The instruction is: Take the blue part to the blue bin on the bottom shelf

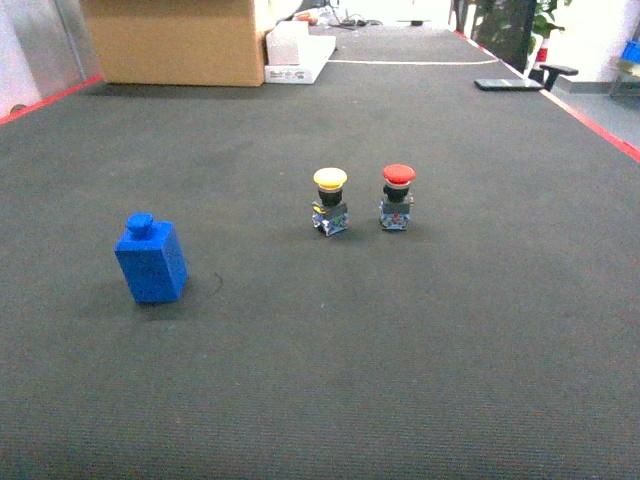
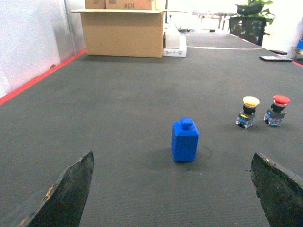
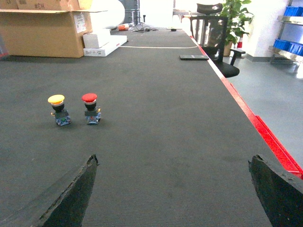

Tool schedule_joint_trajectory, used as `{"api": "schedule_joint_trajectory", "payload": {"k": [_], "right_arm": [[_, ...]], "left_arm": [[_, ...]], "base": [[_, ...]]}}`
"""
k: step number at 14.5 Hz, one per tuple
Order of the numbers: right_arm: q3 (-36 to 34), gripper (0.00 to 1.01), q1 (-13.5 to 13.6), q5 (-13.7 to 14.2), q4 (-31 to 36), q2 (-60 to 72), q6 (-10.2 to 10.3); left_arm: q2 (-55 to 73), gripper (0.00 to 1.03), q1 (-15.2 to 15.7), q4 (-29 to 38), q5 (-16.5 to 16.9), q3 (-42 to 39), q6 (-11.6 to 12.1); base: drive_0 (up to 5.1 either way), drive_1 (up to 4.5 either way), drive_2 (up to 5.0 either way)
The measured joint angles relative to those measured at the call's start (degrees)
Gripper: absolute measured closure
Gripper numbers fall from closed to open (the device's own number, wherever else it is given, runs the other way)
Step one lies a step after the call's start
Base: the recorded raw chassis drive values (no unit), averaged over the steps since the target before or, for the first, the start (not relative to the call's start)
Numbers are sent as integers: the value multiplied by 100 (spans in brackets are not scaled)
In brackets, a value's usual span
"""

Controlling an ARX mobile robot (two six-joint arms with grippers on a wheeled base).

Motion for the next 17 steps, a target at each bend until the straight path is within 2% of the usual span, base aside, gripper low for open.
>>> {"api": "schedule_joint_trajectory", "payload": {"k": [6, 7, 8, 9, 10, 11, 12, 13, 14, 15, 17], "right_arm": [[0, 3, 0, 0, -4, 0, -2], [0, 3, 0, 0, -4, 0, 0], [0, 3, 0, 4, -7, 0, -2], [0, 3, 0, -2, -4, 0, -2], [0, 3, 0, 0, -2, 0, -2], [0, 3, 0, 2, -7, 0, 0], [0, 3, 0, 0, -4, 0, -2], [0, 3, 0, 0, -4, 0, -2], [0, 3, 0, 2, -4, 0, -2], [0, 3, 0, 0, -4, 0, -2], [0, 3, 0, 0, -4, 0, -2]], "left_arm": [[0, 5, 0, 2, 0, 0, 0], [31, 5, -59, -175, -155, 31, 4], [358, 5, -417, -505, -841, 164, 7], [787, 5, -651, -374, -1279, 214, -2], [1091, 5, -728, -107, -1499, 221, -9], [1515, 5, -811, 295, -1626, 289, -57], [2284, 5, -903, 1099, -1613, 459, -144], [3220, 5, -916, 1976, -1423, 612, -221], [4513, 5, -986, 2990, -1329, 828, -267], [5890, 5, -1132, 3858, -1397, 1250, -321], [7484, 5, -1292, 4577, -1412, 2081, -455]], "base": [[0, 0, 0], [0, 0, 0], [0, 0, 0], [0, 0, 0], [0, 0, 0], [0, 0, 0], [0, 0, 0], [0, 0, 0], [0, 0, 0], [0, 0, 0], [0, 0, 0]]}}
